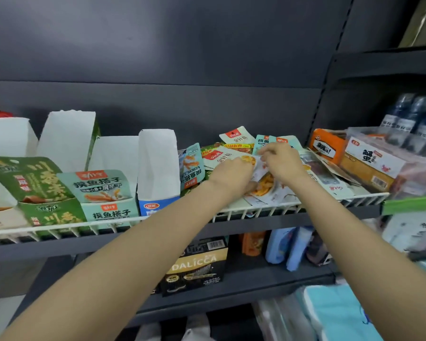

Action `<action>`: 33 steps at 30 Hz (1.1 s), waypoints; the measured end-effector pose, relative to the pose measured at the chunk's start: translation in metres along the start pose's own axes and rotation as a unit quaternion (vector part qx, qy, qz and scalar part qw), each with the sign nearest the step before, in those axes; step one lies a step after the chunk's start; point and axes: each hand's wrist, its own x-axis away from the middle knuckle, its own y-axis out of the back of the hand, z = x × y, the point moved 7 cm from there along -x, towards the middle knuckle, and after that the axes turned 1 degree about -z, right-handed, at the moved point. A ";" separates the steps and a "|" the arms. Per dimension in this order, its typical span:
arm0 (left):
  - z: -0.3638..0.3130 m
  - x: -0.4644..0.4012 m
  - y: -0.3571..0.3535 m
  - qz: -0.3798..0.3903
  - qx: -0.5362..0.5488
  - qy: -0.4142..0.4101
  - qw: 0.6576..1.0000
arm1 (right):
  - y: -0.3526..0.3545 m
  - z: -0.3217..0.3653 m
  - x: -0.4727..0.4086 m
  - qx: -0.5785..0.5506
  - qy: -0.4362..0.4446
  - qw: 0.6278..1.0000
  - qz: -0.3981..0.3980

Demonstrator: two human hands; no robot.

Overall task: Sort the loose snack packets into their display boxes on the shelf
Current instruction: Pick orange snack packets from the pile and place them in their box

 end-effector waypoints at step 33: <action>0.243 0.261 0.200 -0.410 0.301 0.201 0.837 | -0.044 0.312 0.118 -0.403 0.167 0.893 0.111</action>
